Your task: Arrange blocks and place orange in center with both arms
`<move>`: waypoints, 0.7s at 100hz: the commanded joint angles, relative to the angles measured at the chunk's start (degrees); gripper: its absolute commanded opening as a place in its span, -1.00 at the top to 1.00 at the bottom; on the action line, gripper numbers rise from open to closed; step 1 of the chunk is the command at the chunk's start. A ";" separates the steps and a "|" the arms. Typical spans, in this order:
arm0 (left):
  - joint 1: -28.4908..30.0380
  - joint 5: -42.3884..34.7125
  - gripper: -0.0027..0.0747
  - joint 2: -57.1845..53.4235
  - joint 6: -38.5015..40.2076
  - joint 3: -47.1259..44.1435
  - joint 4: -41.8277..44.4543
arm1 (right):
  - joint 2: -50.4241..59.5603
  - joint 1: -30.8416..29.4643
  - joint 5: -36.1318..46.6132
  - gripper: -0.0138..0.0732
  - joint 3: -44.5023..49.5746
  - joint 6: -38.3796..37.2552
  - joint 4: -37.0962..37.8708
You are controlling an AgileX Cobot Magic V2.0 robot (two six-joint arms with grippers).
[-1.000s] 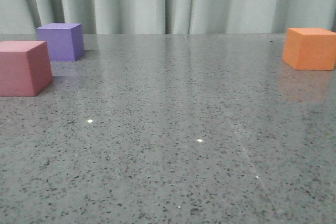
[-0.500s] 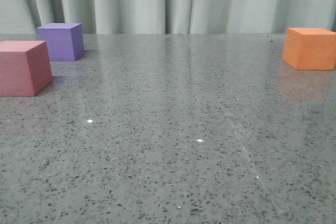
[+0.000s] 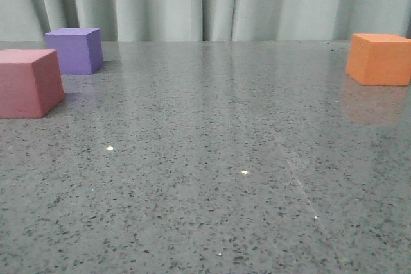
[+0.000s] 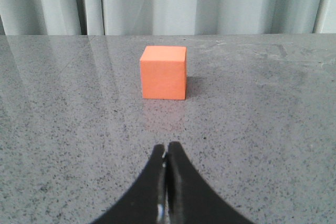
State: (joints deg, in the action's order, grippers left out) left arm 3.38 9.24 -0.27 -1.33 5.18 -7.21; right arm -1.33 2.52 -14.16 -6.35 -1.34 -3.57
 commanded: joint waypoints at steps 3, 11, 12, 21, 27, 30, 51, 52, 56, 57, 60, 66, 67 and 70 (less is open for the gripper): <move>-0.10 -0.98 0.98 1.57 0.59 7.21 -0.69 | -4.24 -0.19 -1.40 0.96 -6.61 0.35 -0.55; -0.10 -0.16 0.98 3.75 0.59 11.09 -0.69 | -6.66 -0.19 -6.58 0.96 -11.32 0.35 -0.55; -0.10 0.00 0.98 3.94 0.59 11.79 -0.69 | -7.05 -0.19 -7.61 0.96 -11.72 0.35 -0.55; -0.10 2.71 0.98 6.77 0.59 16.61 -0.69 | -9.28 -0.19 -13.44 0.96 -16.65 0.35 -0.55; -0.10 6.19 0.98 9.09 0.59 19.53 -0.69 | -10.62 -0.19 -16.59 0.96 -19.55 0.35 -0.55; -0.10 7.61 0.98 10.22 0.59 21.17 -0.69 | -11.39 -0.19 -17.63 0.96 -20.69 0.35 -0.55; -0.10 12.01 0.98 18.52 0.59 28.23 -0.69 | -17.27 -0.19 -20.75 0.96 -26.74 0.35 -0.55; -0.10 12.01 0.98 18.79 0.59 28.34 -0.69 | -17.52 -0.19 -20.84 0.96 -26.88 0.35 -0.55; -0.10 12.01 0.98 20.34 0.59 29.07 -0.69 | -18.98 -0.19 -20.92 0.96 -27.65 0.35 -0.55; -0.10 12.01 0.98 20.60 0.59 29.19 -0.69 | -19.23 -0.19 -20.98 0.96 -27.77 0.35 -0.55; -0.10 12.01 0.98 21.81 0.59 29.61 -0.69 | -20.23 -0.19 -21.05 0.96 -28.32 0.35 -0.55; -0.10 11.57 0.98 23.46 0.59 29.87 -0.69 | -22.53 -0.19 -21.18 0.96 -29.18 0.35 -0.55; -0.10 11.46 0.98 23.84 0.59 29.87 -0.69 | -22.78 -0.19 -21.18 0.96 -29.40 0.35 -0.55; -0.10 10.96 0.98 24.49 0.45 29.87 -0.69 | -24.07 -0.19 -21.31 0.95 -29.78 0.35 -0.55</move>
State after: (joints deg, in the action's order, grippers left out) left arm 3.38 24.94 21.22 -1.33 32.76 -7.21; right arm -21.82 2.52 -38.82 -33.23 -1.34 -3.71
